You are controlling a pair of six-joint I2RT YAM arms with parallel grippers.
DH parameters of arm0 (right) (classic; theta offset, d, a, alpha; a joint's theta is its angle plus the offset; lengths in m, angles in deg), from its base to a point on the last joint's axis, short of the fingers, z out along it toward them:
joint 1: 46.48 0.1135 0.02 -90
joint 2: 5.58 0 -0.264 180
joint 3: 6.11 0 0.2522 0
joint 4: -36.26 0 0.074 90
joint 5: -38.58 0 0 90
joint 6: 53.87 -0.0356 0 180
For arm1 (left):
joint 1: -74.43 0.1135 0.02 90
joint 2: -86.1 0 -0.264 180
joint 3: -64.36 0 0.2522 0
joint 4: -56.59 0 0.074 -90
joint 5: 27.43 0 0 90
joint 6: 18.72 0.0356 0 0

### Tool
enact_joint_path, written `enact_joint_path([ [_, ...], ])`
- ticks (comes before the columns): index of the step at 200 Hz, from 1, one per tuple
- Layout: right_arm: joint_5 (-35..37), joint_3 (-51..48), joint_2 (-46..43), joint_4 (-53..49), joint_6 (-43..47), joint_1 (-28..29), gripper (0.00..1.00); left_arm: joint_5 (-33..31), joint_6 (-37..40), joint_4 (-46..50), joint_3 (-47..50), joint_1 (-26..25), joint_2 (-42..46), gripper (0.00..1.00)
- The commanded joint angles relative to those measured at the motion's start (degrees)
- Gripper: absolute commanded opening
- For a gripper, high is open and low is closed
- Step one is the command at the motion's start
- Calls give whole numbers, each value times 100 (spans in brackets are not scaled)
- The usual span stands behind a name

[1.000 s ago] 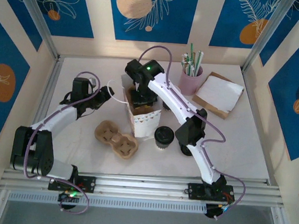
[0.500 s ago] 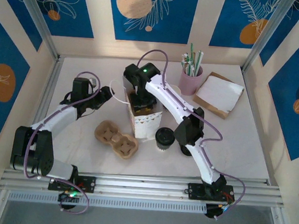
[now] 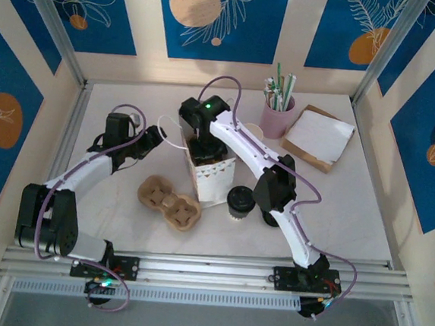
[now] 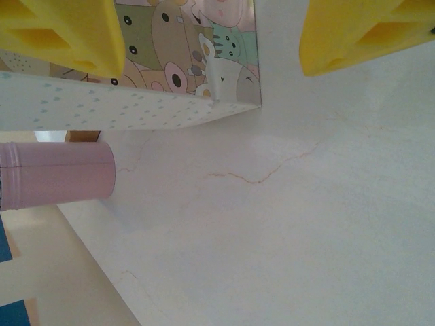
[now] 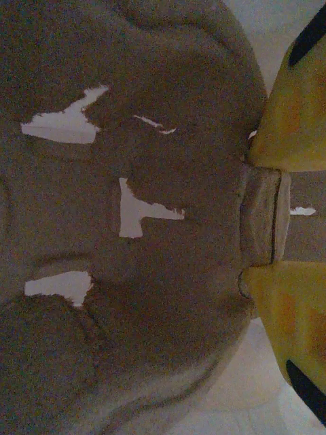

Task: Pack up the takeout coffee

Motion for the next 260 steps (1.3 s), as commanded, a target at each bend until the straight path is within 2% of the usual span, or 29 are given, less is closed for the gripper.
enact_joint_path([
  [1, -39, -177, 82, 12, -108, -34, 35, 28, 61, 49, -86, -56, 21, 68],
  [190, -112, -842, -110, 445, -112, -27, 36, -57, 103, 232, -127, -65, 231, 70],
  [260, -121, -856, -209, 498, -110, -36, 41, -106, 145, 368, -213, -84, 282, 71],
])
